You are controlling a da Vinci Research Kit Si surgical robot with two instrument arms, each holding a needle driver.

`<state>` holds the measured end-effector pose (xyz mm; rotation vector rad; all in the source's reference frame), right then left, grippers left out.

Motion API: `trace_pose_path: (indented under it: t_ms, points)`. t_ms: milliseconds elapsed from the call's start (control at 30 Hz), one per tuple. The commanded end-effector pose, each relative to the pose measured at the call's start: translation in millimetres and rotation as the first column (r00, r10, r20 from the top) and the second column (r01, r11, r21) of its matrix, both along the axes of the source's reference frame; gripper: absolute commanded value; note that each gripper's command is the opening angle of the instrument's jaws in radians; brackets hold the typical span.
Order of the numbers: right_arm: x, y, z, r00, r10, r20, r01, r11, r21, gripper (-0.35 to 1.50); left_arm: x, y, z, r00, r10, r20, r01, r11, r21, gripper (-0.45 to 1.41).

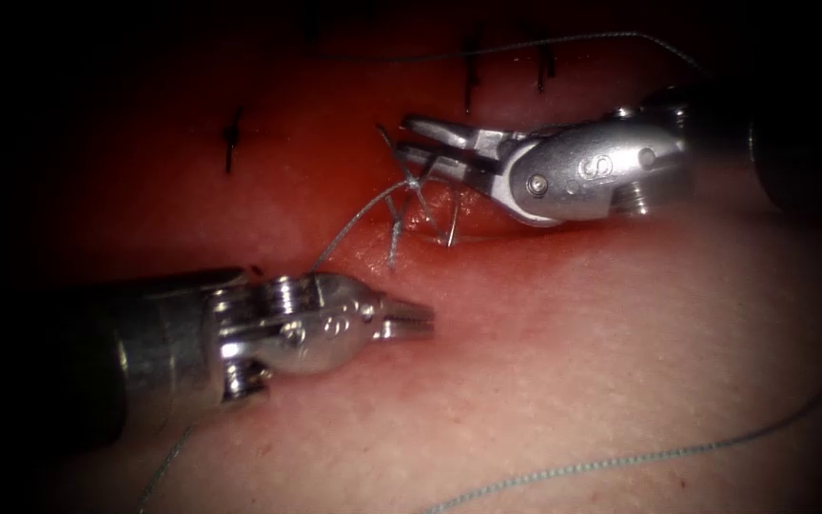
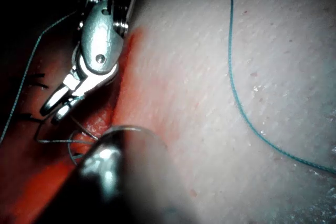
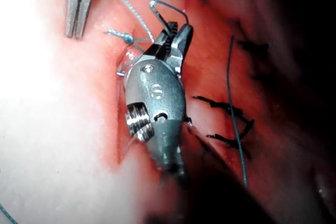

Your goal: Wound Closure

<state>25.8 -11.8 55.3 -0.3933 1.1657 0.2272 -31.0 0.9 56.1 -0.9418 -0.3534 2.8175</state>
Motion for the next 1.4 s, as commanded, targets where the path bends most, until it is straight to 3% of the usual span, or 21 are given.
trace_pose_path:
  t_ms: [33, 500, 833, 1400]
  points:
    - [0.7, 0.6, 0.6, 1.0, 0.004, -0.008, -0.003, 1.0, 0.006, -0.35, -0.5, 0.3, 0.5, 1.0, 0.001, 0.001, -0.001, 1.0, -0.003, 0.15]
    - [0.4, 1.6, 0.7, 1.0, -0.015, -0.016, 0.016, 0.998, 0.063, -0.35, -1.4, 0.3, 0.4, 1.0, -0.008, -0.006, 0.008, 1.0, -0.003, 0.19]
    - [0.0, 2.6, 1.4, 0.998, 0.026, -0.055, -0.015, 0.982, 0.188, -0.35, -1.6, -0.2, 0.2, 1.0, -0.009, -0.006, 0.009, 1.0, -0.001, 0.19]
    - [-0.6, 3.6, 1.9, 0.996, 0.041, -0.081, -0.019, 0.969, 0.248, -0.35, -0.8, -0.9, 2.3, 1.0, -0.005, -0.012, 0.005, 1.0, -0.009, 0.19]
